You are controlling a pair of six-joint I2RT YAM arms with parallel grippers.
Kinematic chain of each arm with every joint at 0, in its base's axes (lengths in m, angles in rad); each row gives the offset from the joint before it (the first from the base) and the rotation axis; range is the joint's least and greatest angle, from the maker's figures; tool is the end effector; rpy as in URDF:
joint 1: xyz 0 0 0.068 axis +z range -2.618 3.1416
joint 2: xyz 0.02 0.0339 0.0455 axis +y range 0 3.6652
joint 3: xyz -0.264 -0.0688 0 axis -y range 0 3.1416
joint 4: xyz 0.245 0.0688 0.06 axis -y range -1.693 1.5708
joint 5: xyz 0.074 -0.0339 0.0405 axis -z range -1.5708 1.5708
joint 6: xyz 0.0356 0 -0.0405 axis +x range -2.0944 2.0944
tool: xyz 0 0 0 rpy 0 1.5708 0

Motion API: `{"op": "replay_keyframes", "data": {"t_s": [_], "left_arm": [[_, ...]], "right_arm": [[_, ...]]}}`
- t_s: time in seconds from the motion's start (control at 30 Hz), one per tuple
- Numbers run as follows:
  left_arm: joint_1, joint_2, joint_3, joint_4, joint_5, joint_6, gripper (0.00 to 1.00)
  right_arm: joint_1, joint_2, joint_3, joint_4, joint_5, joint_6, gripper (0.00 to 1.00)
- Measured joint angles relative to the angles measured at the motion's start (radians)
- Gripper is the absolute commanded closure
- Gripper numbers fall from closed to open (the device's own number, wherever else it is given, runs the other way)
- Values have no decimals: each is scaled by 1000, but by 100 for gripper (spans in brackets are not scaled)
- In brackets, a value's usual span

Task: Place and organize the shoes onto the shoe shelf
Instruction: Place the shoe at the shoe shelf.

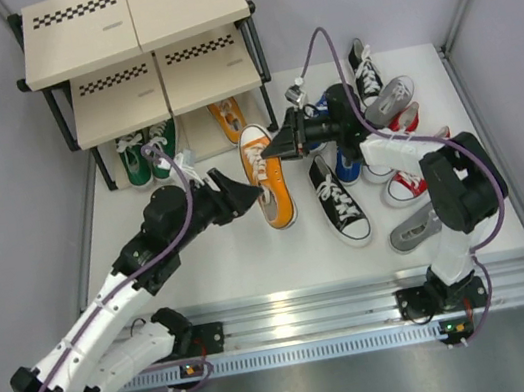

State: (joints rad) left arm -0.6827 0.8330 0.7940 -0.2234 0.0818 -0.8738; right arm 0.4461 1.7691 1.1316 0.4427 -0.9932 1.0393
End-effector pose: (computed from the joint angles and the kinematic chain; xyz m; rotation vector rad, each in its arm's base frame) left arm 0.1497 -0.1255 0.3309 -0.1281 1.9932 -1.1329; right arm 0.3446 0.1979 0.2566 -0.2591 2.1057 1.8509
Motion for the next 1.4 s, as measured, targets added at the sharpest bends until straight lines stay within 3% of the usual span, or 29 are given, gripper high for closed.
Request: {"op": "replay_keyframes", "data": {"t_s": [0.27, 0.37, 0.47, 0.5, 0.57, 0.77, 0.8, 0.83, 0.87, 0.9, 1.0, 1.1, 1.23, 1.4], "left_arm": [[0, 36, -15, 16, -25, -23, 37], [-3, 71, -13, 32, -19, -23, 42], [-7, 107, -3, 44, -2, -19, 59], [-7, 122, 4, 39, 3, -13, 80], [-6, 143, 8, 34, 0, -1, 97], [-1, 169, 9, 35, -20, 35, 100], [-1, 167, 9, 35, -24, 41, 100], [-1, 164, 8, 33, -31, 47, 100], [-2, 160, 8, 29, -37, 53, 100], [-4, 155, 5, 23, -45, 59, 100], [-7, 140, 2, -34, -85, 79, 100], [-6, 120, 2, -100, -152, 101, 100], [2, 82, -2, -175, -245, 120, 100], [60, 64, -33, -192, -290, 128, 100]], "right_arm": [[-4, 0, -16, 276, -10, 177, 100], [-5, 0, -37, 339, -2, 204, 100], [-6, 0, -55, 359, 8, 218, 100], [-7, 0, -58, 364, 8, 220, 100], [-19, 0, -60, 369, 3, 228, 100], [-28, 0, -61, 377, 9, 194, 100], [-28, 0, -61, 376, 9, 187, 97], [-28, 0, -61, 372, 8, 178, 81], [-27, 0, -61, 362, 8, 167, 72], [-24, -1, -61, 353, 8, 155, 54], [-18, -8, -58, 284, -20, 88, 23], [-20, -18, -15, 90, -33, -83, 11], [-34, -47, 79, -239, -18, -385, 6], [-108, -147, 65, -430, -26, -628, 5]]}}
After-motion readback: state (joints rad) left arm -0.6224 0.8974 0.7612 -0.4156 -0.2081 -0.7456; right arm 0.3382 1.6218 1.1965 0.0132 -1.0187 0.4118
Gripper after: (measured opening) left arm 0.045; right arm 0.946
